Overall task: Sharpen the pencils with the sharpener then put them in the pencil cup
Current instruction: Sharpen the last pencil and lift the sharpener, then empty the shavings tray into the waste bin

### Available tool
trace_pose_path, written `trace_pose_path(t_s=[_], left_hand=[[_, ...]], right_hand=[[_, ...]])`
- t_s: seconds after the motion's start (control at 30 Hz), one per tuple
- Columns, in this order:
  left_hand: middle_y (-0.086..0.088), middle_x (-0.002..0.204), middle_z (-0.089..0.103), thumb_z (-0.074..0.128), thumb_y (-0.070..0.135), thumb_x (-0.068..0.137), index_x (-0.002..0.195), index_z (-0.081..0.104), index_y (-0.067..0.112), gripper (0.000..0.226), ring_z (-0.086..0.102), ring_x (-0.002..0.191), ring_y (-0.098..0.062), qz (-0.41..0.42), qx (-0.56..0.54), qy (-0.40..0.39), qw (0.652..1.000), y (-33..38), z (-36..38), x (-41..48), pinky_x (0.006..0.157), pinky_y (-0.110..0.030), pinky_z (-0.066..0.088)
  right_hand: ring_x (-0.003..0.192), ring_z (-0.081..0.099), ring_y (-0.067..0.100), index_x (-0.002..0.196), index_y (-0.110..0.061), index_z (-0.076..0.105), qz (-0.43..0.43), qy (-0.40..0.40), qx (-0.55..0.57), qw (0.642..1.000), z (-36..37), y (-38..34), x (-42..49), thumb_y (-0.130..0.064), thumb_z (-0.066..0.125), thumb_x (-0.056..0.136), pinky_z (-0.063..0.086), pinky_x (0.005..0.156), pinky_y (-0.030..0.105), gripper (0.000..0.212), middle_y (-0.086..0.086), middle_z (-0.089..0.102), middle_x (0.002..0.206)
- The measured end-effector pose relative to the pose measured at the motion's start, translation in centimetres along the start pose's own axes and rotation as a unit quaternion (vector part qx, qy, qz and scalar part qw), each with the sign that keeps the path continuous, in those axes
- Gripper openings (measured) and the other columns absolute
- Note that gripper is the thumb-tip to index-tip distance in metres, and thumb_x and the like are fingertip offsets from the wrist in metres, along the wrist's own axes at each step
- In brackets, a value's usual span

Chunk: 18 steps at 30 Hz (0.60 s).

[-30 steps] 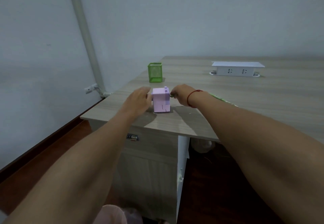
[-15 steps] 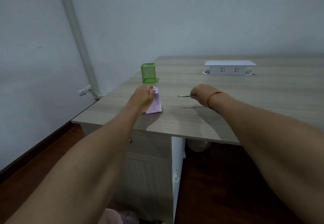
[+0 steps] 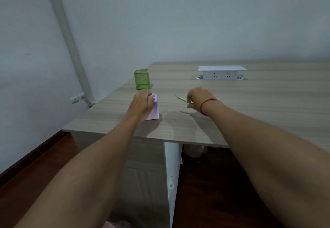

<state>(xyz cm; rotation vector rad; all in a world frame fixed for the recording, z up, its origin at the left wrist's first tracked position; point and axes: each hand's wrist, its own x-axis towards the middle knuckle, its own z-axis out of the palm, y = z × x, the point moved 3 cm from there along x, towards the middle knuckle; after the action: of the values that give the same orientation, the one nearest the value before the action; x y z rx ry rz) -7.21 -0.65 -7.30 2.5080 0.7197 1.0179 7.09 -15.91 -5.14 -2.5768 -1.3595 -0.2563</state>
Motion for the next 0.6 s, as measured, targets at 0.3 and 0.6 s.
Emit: trace_pose_path(t_s=[0.3, 0.6], left_hand=[[-0.023, 0.091, 0.065, 0.015, 0.041, 0.073, 0.086, 0.063, -0.005, 0.068, 0.057, 0.085, -0.033, 0.034, -0.008, 0.007, 0.999, -0.4, 0.2, 0.4, 0.075, -0.041, 0.046], [-0.014, 0.112, 0.067, 0.011, 0.042, 0.075, 0.106, 0.067, 0.01, 0.071, 0.058, 0.099, -0.031, 0.033, 0.05, 0.003, 0.998, -0.2, -0.2, 0.2, 0.086, -0.04, 0.047]], right_hand=[[0.109, 0.061, 0.035, 0.114, 0.0, 0.06, 0.038, -0.055, -0.052, 0.996, 2.7, -0.4, 0.3, -0.004, 0.055, 0.09, 0.05, 0.087, 0.036, 0.024, 0.02, 0.061, 0.119], [0.116, 0.058, 0.023, 0.137, -0.009, 0.049, -0.024, -0.181, 0.222, 0.958, 3.0, -6.2, 1.0, -0.026, 0.079, 0.076, 0.048, 0.102, 0.034, 0.071, 0.004, 0.054, 0.136]])
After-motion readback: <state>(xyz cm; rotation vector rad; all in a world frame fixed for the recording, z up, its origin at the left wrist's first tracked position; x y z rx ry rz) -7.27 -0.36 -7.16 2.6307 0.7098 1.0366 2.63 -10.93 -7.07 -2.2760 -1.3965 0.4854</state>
